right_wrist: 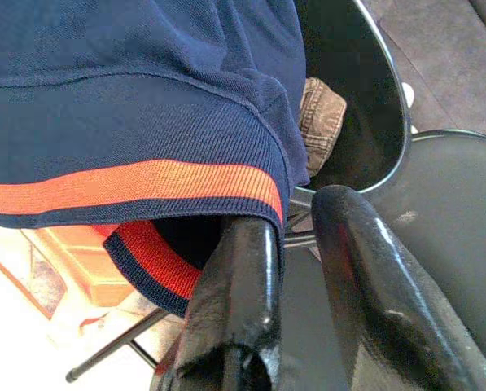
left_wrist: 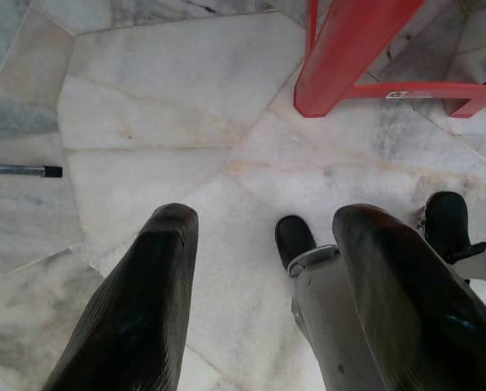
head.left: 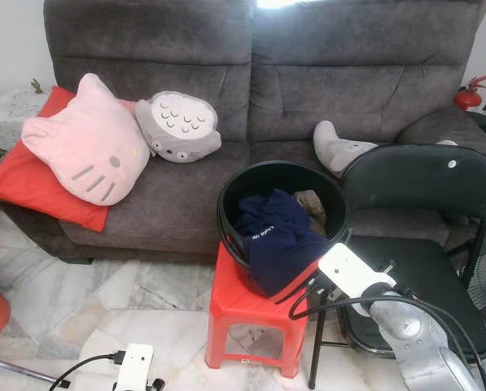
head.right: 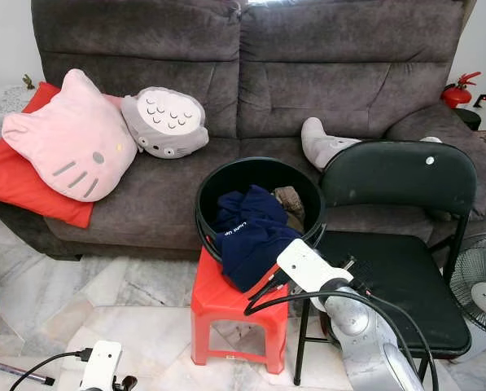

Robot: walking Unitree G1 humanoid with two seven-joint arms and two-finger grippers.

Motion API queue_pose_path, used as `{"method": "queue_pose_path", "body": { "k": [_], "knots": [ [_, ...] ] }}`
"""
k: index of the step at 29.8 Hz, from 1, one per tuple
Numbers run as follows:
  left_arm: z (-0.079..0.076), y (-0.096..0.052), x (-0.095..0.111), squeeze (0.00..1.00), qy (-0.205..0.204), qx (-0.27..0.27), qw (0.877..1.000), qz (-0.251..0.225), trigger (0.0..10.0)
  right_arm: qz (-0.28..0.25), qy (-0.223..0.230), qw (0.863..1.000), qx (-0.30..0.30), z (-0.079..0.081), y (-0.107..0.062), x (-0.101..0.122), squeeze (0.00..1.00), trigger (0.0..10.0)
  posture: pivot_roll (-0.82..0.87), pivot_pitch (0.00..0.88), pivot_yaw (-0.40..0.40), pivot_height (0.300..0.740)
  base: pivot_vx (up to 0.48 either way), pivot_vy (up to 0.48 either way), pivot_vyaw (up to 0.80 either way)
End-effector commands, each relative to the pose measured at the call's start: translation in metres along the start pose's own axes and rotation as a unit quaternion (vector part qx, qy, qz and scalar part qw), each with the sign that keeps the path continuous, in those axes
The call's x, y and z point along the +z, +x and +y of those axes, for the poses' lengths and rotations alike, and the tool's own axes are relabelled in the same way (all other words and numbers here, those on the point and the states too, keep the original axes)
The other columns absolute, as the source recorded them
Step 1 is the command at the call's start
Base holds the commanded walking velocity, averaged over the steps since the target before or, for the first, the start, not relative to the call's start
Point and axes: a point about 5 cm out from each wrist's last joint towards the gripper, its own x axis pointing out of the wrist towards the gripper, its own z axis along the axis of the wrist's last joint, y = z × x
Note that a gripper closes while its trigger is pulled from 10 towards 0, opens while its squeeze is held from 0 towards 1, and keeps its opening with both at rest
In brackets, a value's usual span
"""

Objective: Hang hanger

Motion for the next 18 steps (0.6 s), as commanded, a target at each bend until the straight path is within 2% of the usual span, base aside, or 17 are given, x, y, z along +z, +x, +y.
{"method": "queue_pose_path", "body": {
  "k": [1, 2, 12, 18],
  "knots": [
    [0.0005, -0.0006, -0.0032, 0.0, 0.0, 0.004, 1.0, 0.007, 10.0, 0.007, -0.001, 1.0, -0.01, -0.0042, 0.0003, -0.0046, 0.2, 10.0, -0.09, 0.0, 0.014, 0.74, 0.0, 0.0, 0.0],
    [0.0005, -0.0005, -0.0031, 0.0, 0.001, 0.005, 1.0, 0.007, 10.0, 0.009, -0.004, 1.0, -0.011, -0.0046, 0.0007, -0.0056, 0.0, 10.0, -0.09, 0.0, 0.014, 0.74, 0.0, 0.0, 0.0],
    [0.0007, -0.0004, -0.0025, 0.0, 0.002, 0.005, 1.0, 0.005, 10.0, 0.014, -0.023, 0.999, -0.031, -0.009, 0.006, -0.0118, 0.0, 10.0, -0.09, 0.0, 0.015, 0.74, 0.0, 0.0, 0.0],
    [0.0007, -0.0004, -0.0024, 0.0, 0.002, 0.005, 1.0, 0.005, 10.0, 0.0, -0.036, 0.999, -0.037, -0.0101, 0.0076, -0.0102, 0.0, 10.0, -0.09, 0.0, 0.015, 0.74, 0.0, 0.0, 0.0]
  ]
}}
